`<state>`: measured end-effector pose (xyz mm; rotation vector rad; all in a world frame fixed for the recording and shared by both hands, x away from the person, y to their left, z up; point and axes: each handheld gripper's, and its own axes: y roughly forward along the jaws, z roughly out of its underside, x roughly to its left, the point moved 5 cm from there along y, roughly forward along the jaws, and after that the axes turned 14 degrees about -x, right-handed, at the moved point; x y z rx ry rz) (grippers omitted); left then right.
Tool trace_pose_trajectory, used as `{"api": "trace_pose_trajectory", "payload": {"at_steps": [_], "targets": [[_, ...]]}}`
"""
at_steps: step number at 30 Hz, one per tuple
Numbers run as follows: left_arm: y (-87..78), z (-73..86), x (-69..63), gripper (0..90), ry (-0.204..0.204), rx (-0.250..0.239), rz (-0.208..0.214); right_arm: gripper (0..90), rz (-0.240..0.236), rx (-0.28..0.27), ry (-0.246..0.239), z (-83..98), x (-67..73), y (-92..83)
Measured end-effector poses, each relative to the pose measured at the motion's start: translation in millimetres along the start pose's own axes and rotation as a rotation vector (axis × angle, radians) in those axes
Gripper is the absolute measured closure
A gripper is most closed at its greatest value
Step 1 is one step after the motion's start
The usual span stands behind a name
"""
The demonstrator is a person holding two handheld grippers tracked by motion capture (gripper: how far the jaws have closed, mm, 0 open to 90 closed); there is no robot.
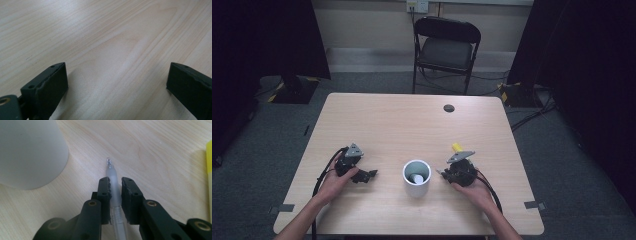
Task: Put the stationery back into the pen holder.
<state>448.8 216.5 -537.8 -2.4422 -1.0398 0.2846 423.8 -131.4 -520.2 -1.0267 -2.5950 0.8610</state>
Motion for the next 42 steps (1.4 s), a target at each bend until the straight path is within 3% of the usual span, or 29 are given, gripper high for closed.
{"api": "trace_pose_trajectory", "payload": {"at_steps": [8, 19, 42], "targets": [[0.1, 0.1, -0.2, 3.0, -0.002, 0.000, 0.001, 80.7, -0.007, 0.003, 0.023, -0.7, -0.1, 0.0], [0.1, 0.0, 0.0, 2.8, 0.000, 0.001, 0.002, 80.7, -0.021, -0.035, 0.052, -3.8, -2.1, -3.3], [0.1, 0.0, -0.1, 2.8, -0.001, 0.001, 0.003, 80.9, -0.033, -0.233, 0.109, -26.7, -10.4, -33.5]]}}
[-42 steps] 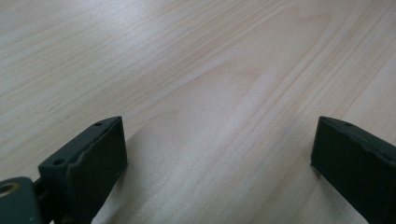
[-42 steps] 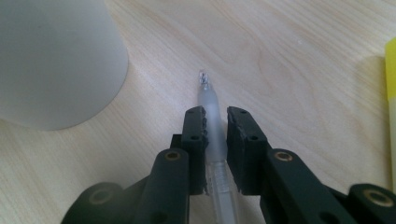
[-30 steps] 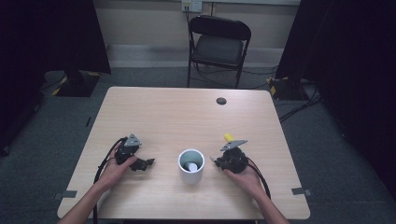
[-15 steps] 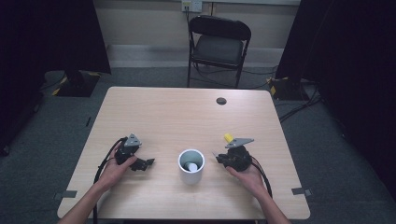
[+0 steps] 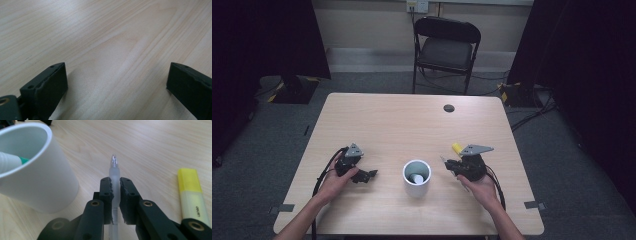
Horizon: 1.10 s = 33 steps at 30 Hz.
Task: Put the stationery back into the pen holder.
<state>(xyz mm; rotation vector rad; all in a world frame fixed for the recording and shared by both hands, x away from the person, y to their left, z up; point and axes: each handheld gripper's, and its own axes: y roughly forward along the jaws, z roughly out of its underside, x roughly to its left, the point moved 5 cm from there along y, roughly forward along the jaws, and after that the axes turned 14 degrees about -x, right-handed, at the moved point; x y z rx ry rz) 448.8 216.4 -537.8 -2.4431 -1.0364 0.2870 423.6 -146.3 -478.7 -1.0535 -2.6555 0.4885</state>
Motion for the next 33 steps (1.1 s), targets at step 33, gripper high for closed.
{"api": "trace_pose_trajectory", "payload": {"at_steps": [33], "targets": [[0.1, 0.0, -0.2, 2.8, -0.002, -0.001, 0.000, 80.9, -0.148, -0.257, -0.014, -65.8, 46.3, -22.3]]}}
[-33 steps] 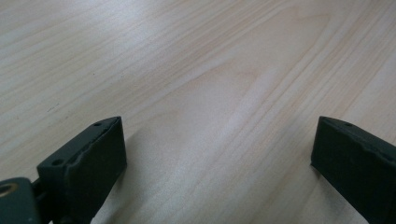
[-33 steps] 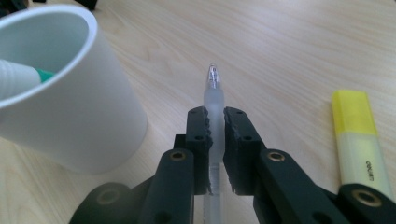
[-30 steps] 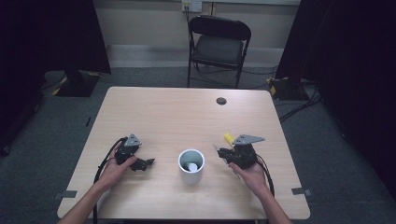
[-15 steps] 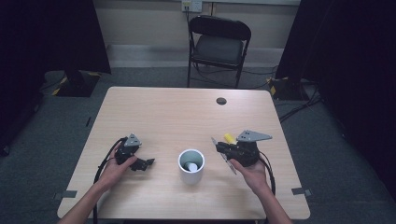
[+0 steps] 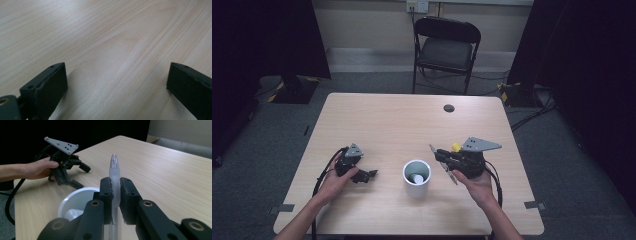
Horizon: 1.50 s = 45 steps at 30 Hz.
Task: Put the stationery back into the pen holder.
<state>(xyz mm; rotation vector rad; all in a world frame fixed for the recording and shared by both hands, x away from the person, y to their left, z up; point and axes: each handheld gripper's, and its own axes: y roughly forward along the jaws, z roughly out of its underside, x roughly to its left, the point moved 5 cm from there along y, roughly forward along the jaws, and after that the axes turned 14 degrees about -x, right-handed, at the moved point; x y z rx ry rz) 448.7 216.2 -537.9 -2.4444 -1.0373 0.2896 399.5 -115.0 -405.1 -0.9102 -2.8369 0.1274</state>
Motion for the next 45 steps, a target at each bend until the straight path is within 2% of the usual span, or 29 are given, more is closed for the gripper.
{"api": "trace_pose_trajectory", "payload": {"at_steps": [9, 22, 31, 40, 45], "targets": [[-0.1, 0.0, 0.2, 2.7, 0.003, 0.001, 0.000, 80.9, -0.050, -0.027, -0.015, -15.1, 13.1, 14.7], [-0.1, 0.0, 0.2, 2.8, 0.004, 0.001, -0.001, 80.9, -0.110, -0.052, -0.025, -29.2, 30.8, 47.7], [-0.1, 0.0, 0.2, 2.8, 0.004, 0.001, -0.001, 80.9, -0.126, -0.028, -0.017, -21.0, 33.7, 73.1], [-0.1, 0.0, 0.1, 2.8, 0.003, 0.001, -0.001, 80.9, -0.121, 0.001, -0.018, -13.2, 32.1, 83.2], [-0.2, 0.0, 0.1, 2.8, 0.004, 0.001, -0.001, 80.9, -0.119, 0.021, -0.019, -9.6, 31.6, 82.5]]}}
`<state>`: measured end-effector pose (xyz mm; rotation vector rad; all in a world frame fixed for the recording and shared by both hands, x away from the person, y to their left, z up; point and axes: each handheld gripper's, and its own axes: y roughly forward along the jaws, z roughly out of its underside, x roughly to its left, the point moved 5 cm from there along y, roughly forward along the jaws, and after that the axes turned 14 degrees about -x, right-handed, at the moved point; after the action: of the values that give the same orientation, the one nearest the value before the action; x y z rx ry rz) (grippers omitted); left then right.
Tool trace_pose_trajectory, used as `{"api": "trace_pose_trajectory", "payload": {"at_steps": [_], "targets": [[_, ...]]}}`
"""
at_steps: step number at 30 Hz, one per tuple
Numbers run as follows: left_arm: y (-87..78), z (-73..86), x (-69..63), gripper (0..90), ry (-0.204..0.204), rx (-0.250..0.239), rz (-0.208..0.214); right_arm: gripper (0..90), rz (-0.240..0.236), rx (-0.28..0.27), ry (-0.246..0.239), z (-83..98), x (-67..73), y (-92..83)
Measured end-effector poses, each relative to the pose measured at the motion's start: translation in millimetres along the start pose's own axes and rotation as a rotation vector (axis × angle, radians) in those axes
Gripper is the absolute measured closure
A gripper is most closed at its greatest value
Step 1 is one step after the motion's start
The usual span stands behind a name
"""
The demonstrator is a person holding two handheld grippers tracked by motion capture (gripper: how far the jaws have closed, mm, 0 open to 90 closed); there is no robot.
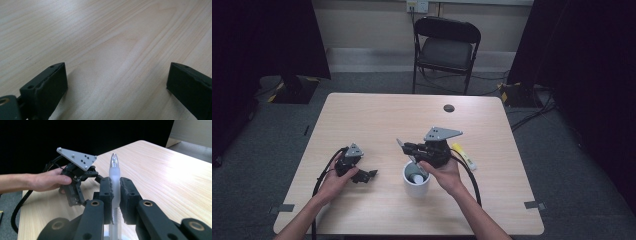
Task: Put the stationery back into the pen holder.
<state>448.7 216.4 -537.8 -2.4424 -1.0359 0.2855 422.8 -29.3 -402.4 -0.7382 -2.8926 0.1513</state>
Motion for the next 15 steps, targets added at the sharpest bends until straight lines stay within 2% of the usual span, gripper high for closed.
{"api": "trace_pose_trajectory", "payload": {"at_steps": [5, 15], "targets": [[0.0, 0.0, 0.0, 2.8, 0.000, 0.000, 0.000, 80.9, 0.002, 0.018, -0.013, 0.4, 2.7, -7.9], [-0.1, -0.2, 0.5, 2.8, 0.007, 0.000, -0.002, 80.9, -0.011, 0.019, -0.018, 2.3, 14.3, -32.4]]}}
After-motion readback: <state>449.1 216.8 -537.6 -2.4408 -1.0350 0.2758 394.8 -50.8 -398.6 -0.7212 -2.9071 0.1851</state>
